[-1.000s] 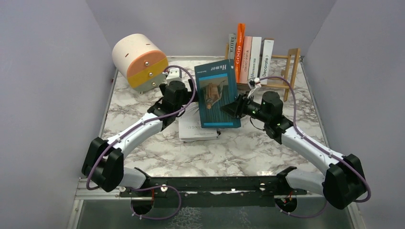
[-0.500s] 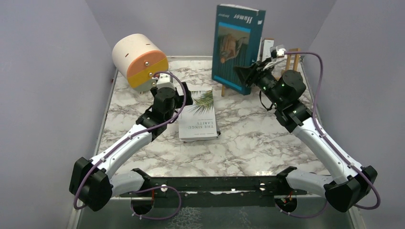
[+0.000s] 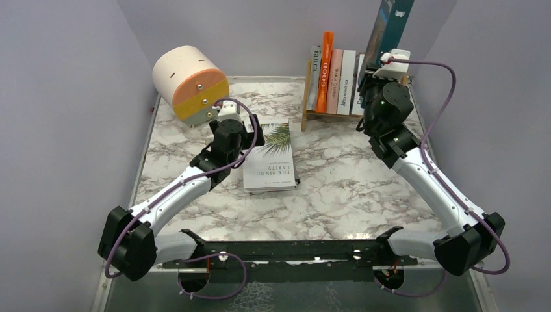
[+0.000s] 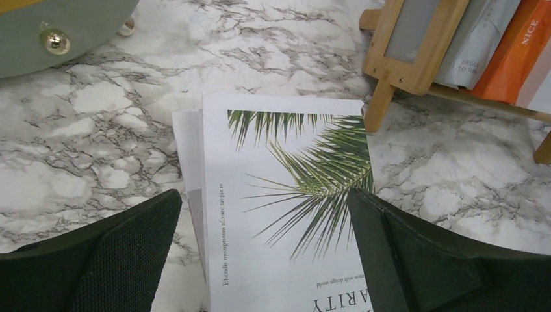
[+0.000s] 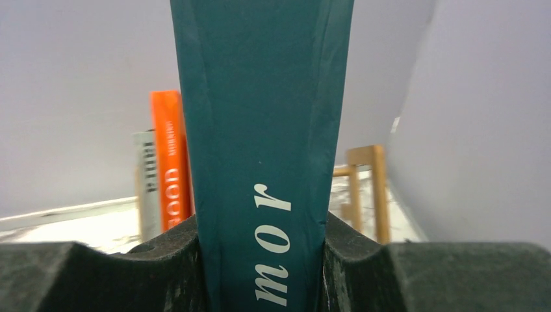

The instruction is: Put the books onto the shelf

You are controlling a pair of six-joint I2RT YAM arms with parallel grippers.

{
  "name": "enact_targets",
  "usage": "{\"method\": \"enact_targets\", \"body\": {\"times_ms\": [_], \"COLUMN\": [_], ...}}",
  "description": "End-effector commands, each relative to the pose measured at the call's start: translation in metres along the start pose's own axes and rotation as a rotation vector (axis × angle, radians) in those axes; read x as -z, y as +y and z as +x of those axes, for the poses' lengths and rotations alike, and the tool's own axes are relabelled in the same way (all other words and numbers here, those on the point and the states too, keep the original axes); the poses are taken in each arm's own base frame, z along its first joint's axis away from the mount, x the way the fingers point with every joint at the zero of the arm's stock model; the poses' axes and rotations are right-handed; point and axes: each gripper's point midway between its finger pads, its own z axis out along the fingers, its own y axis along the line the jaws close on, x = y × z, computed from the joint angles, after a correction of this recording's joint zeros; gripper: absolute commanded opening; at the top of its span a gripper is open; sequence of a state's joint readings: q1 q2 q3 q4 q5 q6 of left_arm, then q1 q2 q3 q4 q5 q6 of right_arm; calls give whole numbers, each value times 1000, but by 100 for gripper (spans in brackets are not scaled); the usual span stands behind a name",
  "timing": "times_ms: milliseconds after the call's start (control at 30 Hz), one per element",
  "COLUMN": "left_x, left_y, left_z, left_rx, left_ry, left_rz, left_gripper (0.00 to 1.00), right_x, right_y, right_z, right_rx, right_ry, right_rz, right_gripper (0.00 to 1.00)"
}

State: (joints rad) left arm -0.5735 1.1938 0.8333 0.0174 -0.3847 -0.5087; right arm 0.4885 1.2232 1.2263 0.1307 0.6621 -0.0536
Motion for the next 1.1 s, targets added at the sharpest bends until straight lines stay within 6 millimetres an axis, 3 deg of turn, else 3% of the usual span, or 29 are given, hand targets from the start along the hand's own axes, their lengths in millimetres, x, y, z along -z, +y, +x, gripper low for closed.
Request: {"method": "enact_targets", "body": {"times_ms": [0, 167, 267, 467, 767, 1067], "left_x": [-7, -12, -15, -20, -28, -35], "left_y": [-12, -17, -18, -23, -23, -25], "left_z": [5, 9, 10, 8, 13, 22], "left_rx": [12, 10, 8, -18, -36, -43], "left_ry": [16, 31, 34, 45, 60, 83], "left_rz": [47, 60, 63, 68, 62, 64], "left_gripper": [99, 99, 99, 99, 99, 99], "right_x": [-3, -15, -28, -52, -73, -93], "right_y": [-55, -87, -97, -89, -85, -65], "right_z": [-39, -30, -16, 25, 82, 153], "right_rx": [39, 54, 62, 83, 94, 74], "right_ry": [-101, -88, -74, -52, 21, 108], "right_rz": [216, 263, 236, 114, 45, -85], "right_gripper": [1, 1, 1, 1, 1, 1]}}
